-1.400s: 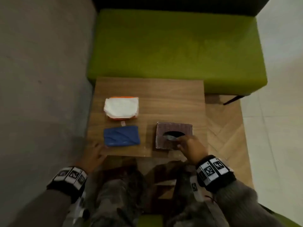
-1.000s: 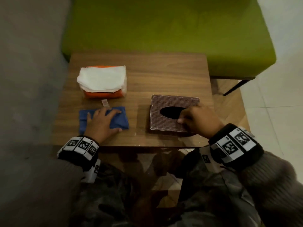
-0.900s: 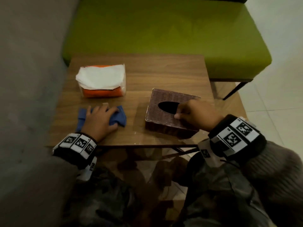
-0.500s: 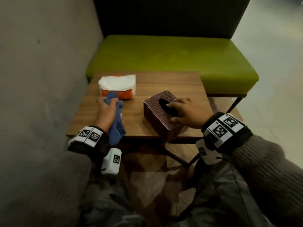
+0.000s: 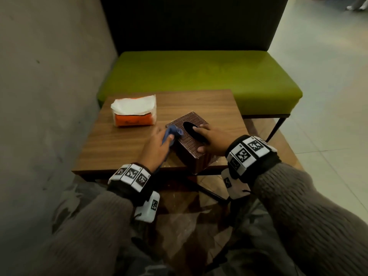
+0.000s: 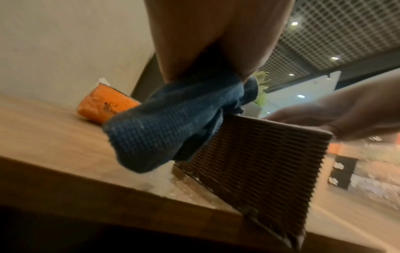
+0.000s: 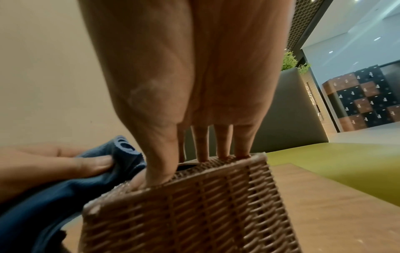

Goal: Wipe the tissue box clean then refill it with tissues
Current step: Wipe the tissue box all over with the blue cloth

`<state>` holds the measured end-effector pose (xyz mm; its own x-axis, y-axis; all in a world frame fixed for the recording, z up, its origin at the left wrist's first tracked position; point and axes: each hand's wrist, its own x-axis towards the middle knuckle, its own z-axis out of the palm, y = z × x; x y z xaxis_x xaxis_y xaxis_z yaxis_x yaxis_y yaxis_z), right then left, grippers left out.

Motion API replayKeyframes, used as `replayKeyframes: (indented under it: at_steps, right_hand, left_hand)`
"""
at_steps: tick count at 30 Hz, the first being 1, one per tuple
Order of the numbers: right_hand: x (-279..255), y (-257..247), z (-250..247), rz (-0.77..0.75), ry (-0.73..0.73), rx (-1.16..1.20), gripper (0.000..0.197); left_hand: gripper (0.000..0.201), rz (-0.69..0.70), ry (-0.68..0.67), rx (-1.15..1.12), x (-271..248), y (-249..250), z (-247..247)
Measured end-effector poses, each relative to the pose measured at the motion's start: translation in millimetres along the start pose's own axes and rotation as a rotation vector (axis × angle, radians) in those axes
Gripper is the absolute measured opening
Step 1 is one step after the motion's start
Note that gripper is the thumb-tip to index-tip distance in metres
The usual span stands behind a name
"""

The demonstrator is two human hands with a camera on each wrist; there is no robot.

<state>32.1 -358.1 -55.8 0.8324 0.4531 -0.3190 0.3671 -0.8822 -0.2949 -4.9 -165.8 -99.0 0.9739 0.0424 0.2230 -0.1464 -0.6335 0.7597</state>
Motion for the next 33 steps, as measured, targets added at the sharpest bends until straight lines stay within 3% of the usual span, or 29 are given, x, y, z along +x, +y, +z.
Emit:
replayKeyframes:
  at_steps: [3, 7, 12, 14, 18, 24, 29, 33]
  right_hand:
    - [1, -1, -1, 0.010, -0.007, 0.002, 0.075]
    - [1, -4, -2, 0.022, 0.003, -0.005, 0.071]
    - [1, -1, 2, 0.035, -0.018, -0.041, 0.044]
    - [0, -1, 2, 0.034, -0.040, -0.039, 0.039]
    - [-1, -2, 1, 0.032, -0.043, 0.005, 0.039]
    - [-2, 2, 2, -0.015, -0.009, 0.080, 0.052]
    - [-2, 3, 2, -0.015, -0.023, 0.071, 0.052]
    - [-2, 4, 4, -0.018, -0.014, 0.060, 0.053]
  left_hand:
    - [0.021, 0.066, -0.042, 0.060, 3, -5, -5]
    - [0.022, -0.016, 0.030, 0.104, 24, -10, -7]
    - [0.023, 0.162, -0.114, 0.089, -12, -3, 0]
    - [0.022, 0.128, -0.077, 0.077, -4, -7, -5]
    - [0.022, 0.037, 0.000, 0.091, 16, -12, -8]
    - [0.031, 0.264, -0.195, 0.035, -42, 8, 5]
    - [0.025, 0.041, -0.017, 0.033, -6, -4, -2]
    - [0.036, 0.206, -0.131, 0.032, -38, 9, 7]
